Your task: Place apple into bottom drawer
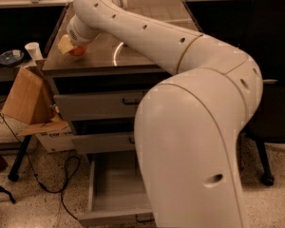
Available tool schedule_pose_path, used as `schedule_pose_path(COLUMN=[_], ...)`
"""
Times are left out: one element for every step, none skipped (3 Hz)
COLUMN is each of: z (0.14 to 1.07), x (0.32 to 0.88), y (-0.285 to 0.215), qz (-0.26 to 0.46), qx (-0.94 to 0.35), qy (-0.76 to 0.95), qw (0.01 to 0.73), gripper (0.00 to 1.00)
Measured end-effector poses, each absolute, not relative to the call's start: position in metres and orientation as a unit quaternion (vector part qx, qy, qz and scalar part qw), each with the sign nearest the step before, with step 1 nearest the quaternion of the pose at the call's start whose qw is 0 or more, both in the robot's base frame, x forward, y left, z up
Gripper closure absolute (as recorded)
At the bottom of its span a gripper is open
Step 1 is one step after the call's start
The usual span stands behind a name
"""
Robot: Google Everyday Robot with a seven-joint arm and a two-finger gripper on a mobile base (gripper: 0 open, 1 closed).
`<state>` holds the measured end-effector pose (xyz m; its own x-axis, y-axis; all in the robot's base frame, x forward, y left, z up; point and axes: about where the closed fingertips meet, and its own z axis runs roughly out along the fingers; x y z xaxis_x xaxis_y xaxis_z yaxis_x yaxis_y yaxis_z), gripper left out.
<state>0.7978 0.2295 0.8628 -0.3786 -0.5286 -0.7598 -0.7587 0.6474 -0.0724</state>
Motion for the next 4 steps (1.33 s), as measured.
schedule_pose_path(z=[0.892,0.918,0.917,0.882], x=[0.763,0.694,0.656,0.630], y=[0.198,0.147,0.104,0.057], qz=[0.176,0.216,0.238,0.273], qx=[-0.385,-0.392,-0.401,-0.404], qy=[0.799,0.777,0.772,0.779], qw=[0.427,0.443,0.432,0.394], gripper=[0.96,1.00,1.00,1.00])
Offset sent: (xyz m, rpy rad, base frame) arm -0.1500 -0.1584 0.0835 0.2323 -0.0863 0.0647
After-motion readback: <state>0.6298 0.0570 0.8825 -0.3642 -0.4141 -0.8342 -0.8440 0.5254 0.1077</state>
